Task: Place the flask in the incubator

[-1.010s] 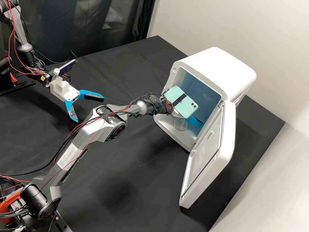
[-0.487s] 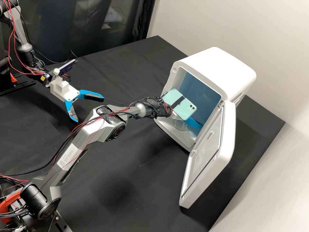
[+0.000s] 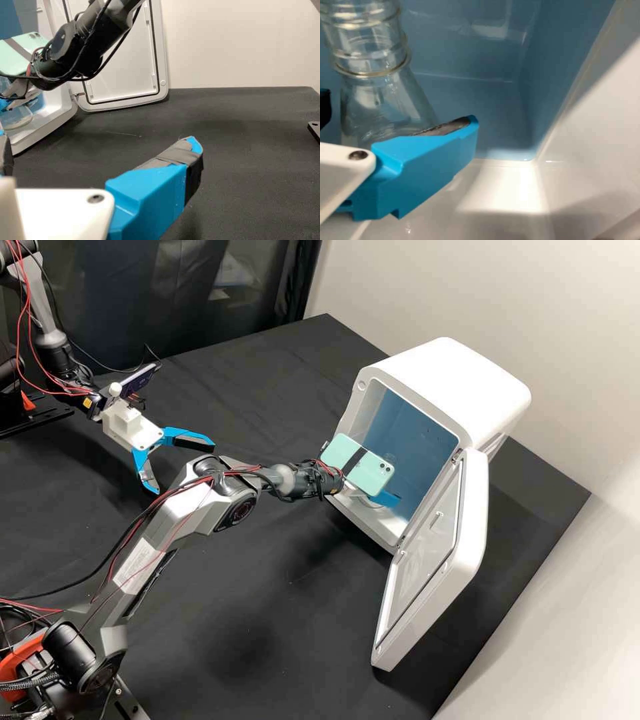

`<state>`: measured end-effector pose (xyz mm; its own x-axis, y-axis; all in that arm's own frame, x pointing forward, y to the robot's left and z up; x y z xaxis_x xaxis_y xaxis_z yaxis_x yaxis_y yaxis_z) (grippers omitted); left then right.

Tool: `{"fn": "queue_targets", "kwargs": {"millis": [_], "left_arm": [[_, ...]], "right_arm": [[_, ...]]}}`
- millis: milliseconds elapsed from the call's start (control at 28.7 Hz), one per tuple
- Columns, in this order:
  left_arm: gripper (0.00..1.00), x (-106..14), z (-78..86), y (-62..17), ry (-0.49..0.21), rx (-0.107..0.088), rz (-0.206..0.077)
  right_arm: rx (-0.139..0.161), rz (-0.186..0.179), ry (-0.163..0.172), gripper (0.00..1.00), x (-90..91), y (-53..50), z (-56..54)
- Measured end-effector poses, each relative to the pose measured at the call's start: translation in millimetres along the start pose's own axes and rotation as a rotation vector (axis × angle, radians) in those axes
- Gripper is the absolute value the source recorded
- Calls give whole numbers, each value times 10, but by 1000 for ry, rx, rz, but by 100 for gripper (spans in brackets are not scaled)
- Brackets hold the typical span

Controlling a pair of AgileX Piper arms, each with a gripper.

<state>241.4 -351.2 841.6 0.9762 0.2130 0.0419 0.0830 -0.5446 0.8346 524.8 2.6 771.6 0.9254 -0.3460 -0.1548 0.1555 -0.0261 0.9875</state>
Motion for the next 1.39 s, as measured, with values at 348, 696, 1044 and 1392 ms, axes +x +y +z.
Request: {"fn": "queue_targets", "kwargs": {"millis": [348,696,1044,1392], "left_arm": [[100,0,0,0,0,2,0],[100,0,0,0,0,2,0],[100,0,0,0,0,2,0],[100,0,0,0,0,2,0]], "right_arm": [[77,-8,30,100,-212,40,33],[93,11,34,100,-218,90,66],[166,-4,-40,100,-221,126,446],[180,0,26,100,-713,85,636]]}}
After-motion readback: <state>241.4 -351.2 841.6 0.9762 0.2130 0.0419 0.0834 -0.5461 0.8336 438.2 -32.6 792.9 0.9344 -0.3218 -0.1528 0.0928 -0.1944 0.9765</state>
